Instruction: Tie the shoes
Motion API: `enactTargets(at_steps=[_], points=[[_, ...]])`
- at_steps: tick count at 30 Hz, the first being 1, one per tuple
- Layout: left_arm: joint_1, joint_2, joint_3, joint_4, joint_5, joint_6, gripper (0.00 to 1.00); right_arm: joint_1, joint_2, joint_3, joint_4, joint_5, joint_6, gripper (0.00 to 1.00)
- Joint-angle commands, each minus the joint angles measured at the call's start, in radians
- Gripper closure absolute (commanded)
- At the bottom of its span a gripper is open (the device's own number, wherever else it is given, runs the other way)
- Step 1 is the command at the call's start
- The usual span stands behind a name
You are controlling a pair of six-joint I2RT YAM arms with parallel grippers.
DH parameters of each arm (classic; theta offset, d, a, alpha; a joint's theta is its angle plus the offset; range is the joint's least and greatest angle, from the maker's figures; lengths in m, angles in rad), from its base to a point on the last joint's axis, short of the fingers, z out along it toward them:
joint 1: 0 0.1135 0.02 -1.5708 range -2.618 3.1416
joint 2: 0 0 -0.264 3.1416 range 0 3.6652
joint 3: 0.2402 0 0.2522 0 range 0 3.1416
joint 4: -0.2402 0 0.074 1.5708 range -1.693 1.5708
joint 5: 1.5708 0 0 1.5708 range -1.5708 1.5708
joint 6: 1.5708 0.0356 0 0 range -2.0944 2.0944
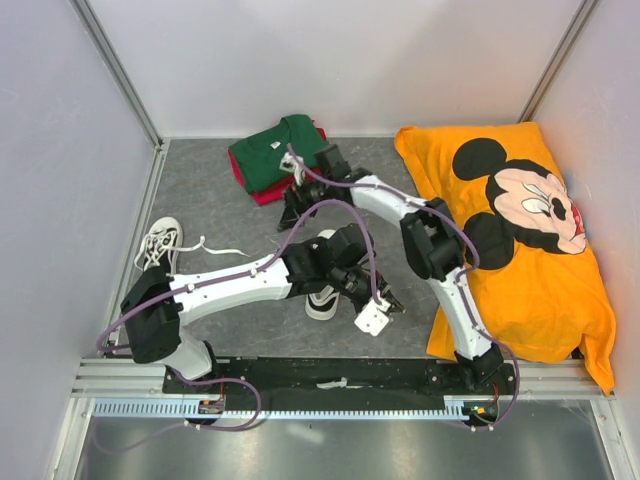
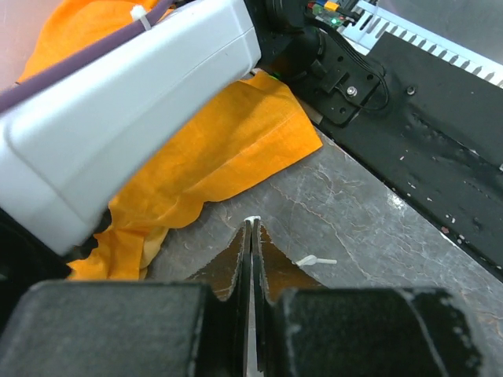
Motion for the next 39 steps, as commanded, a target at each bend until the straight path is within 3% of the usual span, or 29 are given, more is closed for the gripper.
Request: enactTargets(at_steps=[1, 5, 9, 10, 12, 13, 15, 19, 20, 26, 32, 39], points=[[0.0, 0.041, 0.084, 0.03, -0.007, -0.001, 0.92, -0.065, -0.168, 0.027, -0.274, 0.048, -0.264, 0.02], [0.035, 0.097, 0.115, 0.029, -0.007, -0.009, 0.92, -0.129, -0.274, 0.001, -0.459, 0.126, -0.384, 0.02], [0.055, 0.194, 0.148, 0.091, -0.062, -0.039, 0.85, -0.296, -0.432, -0.088, -0.533, 0.215, -0.443, 0.02], [0.062, 0.214, 0.183, 0.11, -0.094, -0.05, 0.71, -0.329, -0.452, -0.102, -0.562, 0.232, -0.449, 0.02], [0.092, 0.24, 0.222, 0.095, -0.114, -0.09, 0.54, -0.419, -0.502, -0.136, -0.588, 0.264, -0.459, 0.02], [0.102, 0.23, 0.239, 0.069, -0.11, -0.111, 0.35, -0.448, -0.515, -0.151, -0.626, 0.266, -0.47, 0.02], [0.15, 0.158, 0.239, 0.015, -0.072, -0.159, 0.25, -0.522, -0.553, -0.176, -0.659, 0.263, -0.502, 0.02], [0.311, -0.034, 0.142, -0.095, -0.013, -0.245, 0.23, -0.545, -0.642, -0.351, -0.742, 0.235, -0.599, 0.02], [0.405, -0.065, 0.113, -0.112, -0.01, -0.252, 0.23, -0.539, -0.686, -0.393, -0.737, 0.224, -0.599, 0.03], [0.752, -0.186, -0.149, -0.218, -0.025, -0.041, 0.23, -0.33, -0.814, -0.734, -0.497, 0.267, -0.48, 0.1], [0.813, -0.091, -0.235, -0.24, -0.045, 0.068, 0.22, -0.156, -0.781, -0.861, -0.303, 0.378, -0.407, 0.15], [0.81, 0.093, -0.175, -0.232, -0.088, 0.076, 0.23, -0.104, -0.716, -0.95, -0.178, 0.425, -0.381, 0.16]])
